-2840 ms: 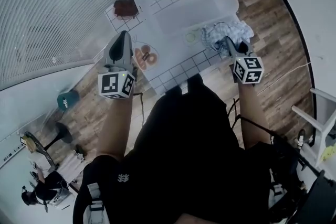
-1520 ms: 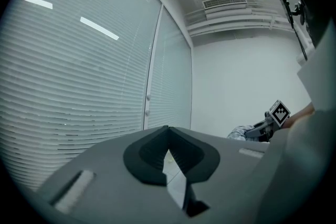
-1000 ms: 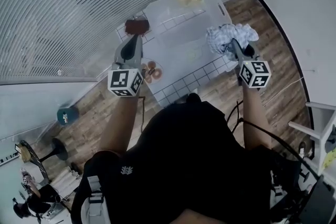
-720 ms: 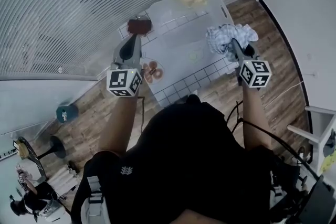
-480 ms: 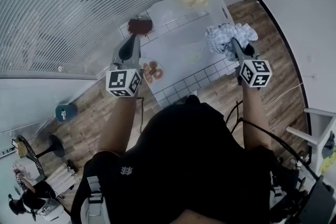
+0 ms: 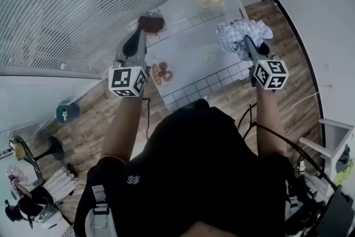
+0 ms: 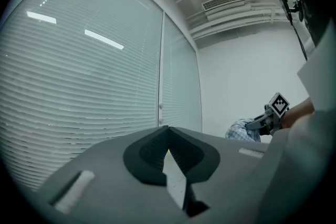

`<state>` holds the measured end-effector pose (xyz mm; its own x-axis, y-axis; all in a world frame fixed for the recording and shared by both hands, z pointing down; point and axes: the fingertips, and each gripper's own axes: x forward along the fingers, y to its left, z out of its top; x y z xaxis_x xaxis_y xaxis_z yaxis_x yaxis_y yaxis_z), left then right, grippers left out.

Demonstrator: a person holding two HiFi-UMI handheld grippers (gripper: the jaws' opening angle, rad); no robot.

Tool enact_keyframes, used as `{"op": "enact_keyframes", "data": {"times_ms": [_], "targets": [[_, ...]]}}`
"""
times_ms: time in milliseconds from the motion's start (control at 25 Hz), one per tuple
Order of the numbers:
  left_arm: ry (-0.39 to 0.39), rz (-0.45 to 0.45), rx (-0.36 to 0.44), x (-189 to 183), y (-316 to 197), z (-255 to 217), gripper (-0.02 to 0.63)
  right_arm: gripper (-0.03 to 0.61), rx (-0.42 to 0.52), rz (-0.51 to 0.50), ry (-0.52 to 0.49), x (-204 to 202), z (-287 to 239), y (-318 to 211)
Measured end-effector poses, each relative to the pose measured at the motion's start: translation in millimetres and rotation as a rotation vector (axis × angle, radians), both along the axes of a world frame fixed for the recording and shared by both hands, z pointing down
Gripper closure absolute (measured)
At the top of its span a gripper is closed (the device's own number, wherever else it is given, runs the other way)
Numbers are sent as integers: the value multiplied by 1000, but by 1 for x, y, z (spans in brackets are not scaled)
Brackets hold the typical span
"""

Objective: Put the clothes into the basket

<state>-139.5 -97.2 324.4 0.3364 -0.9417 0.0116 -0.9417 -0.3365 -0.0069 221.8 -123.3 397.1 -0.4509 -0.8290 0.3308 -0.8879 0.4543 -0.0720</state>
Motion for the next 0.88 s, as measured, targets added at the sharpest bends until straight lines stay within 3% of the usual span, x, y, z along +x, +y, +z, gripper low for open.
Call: {"op": "enact_keyframes", "data": {"times_ms": [880], "targets": [[0,-84,-14,-30,4,5,607,476,46,-117,13,-44,-26,-45]]}}
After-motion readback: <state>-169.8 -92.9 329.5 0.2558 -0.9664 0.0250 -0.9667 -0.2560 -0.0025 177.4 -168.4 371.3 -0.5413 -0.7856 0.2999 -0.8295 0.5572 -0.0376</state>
